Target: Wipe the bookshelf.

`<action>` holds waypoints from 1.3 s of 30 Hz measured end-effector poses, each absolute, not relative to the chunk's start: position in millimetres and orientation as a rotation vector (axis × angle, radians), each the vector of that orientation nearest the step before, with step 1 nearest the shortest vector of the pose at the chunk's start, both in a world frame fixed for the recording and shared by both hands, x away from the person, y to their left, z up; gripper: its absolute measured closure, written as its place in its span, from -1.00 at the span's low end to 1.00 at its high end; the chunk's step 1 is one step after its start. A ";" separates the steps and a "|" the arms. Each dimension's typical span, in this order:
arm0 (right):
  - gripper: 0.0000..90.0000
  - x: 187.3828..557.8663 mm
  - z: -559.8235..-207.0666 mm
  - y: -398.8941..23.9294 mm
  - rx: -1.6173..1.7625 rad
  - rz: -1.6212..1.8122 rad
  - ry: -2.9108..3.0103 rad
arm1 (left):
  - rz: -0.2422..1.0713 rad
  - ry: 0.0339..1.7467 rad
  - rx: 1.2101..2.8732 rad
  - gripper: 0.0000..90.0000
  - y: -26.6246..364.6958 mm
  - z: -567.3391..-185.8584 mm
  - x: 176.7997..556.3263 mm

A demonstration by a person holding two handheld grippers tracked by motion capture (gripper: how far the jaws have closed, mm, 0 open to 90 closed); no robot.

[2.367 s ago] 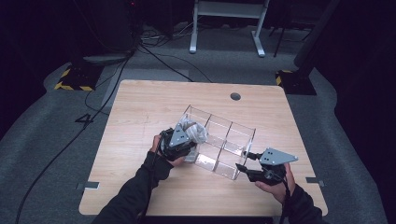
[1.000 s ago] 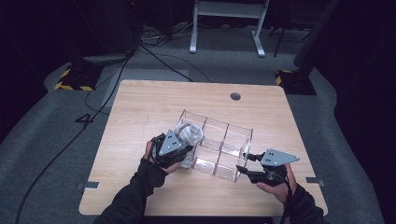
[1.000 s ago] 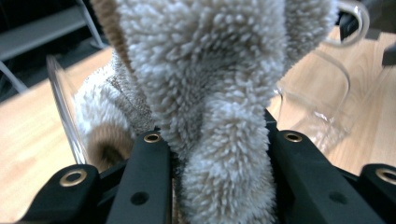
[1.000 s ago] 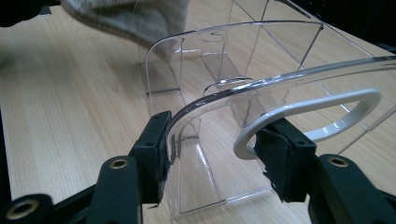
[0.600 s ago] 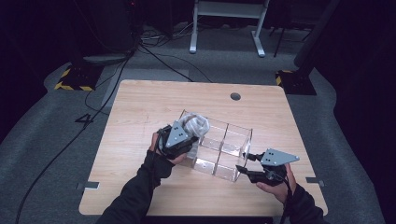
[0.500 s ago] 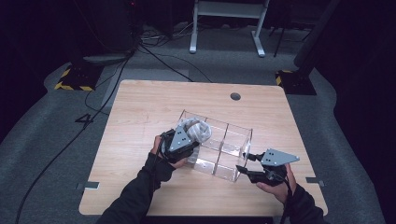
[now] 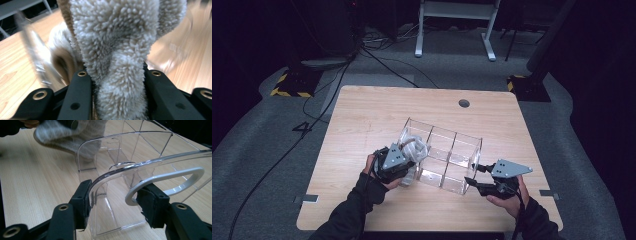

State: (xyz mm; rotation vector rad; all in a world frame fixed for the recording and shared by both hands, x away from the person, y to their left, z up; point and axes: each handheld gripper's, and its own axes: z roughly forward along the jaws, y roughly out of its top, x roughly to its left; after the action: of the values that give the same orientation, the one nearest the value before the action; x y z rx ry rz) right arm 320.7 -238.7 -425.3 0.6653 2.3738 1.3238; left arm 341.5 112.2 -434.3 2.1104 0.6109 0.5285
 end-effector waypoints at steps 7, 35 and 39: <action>0.04 321.0 -425.3 -238.6 0.664 1.324 2.374 | 0.476 0.642 2.169 0.56 107.4 -455.6 344.1; 0.03 322.5 -425.3 -237.8 0.669 1.329 2.377 | 0.533 0.586 1.951 0.54 99.6 -403.4 363.4; 0.03 322.4 -425.5 -237.9 0.672 1.330 2.376 | 0.565 0.588 1.964 0.54 93.3 -397.7 373.6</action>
State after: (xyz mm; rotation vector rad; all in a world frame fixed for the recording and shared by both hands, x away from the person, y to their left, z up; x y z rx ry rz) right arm 322.4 -237.9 -425.5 0.6717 2.3762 1.3299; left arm 373.6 93.3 -397.7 1.9643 0.5882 0.5646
